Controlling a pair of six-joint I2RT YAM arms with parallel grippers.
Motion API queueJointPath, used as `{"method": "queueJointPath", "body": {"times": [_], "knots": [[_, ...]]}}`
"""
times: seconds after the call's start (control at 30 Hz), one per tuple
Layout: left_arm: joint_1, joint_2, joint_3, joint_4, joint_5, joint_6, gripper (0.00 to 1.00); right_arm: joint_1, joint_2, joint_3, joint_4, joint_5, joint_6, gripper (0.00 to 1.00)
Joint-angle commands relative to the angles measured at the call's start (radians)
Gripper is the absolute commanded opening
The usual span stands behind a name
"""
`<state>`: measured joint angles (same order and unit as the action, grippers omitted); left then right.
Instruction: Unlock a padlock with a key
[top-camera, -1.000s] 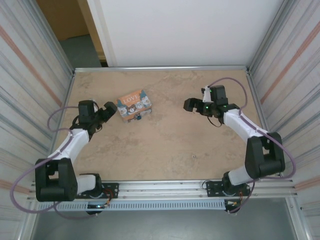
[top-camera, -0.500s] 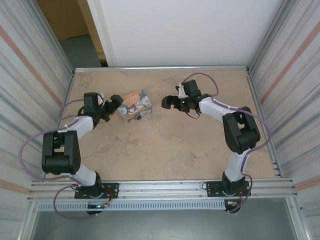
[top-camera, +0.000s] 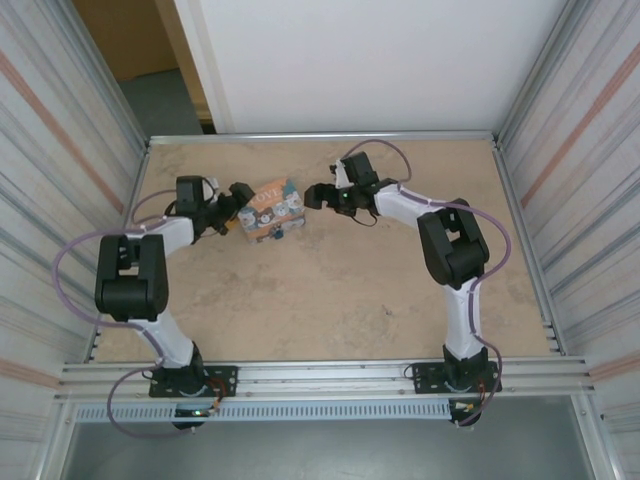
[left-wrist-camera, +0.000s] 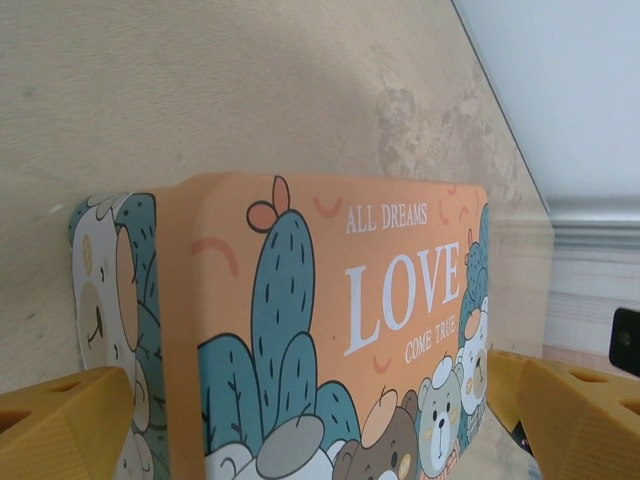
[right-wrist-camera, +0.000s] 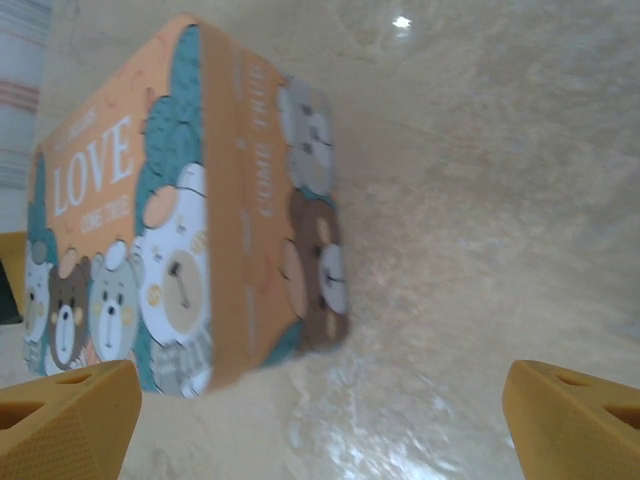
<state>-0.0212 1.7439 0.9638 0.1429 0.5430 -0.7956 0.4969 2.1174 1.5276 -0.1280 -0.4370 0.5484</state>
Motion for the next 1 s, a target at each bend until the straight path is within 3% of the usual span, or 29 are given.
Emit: {"method": "queueJointPath", "body": {"times": [0.0,0.3,0.97], "knots": [[-0.03,0.028,0.07,-0.053,0.049,0.057,0.99,0.021,0.046,0.069,0.005,-0.033,0.033,0.91],[-0.102,0.129,0.212,-0.109,0.071,0.088,0.99,0.037,0.053,0.094,-0.015,-0.063,0.033,0.85],[-0.257,0.249,0.409,-0.239,0.054,0.157,0.99,0.037,-0.188,-0.195,-0.018,-0.005,0.008,0.85]]}}
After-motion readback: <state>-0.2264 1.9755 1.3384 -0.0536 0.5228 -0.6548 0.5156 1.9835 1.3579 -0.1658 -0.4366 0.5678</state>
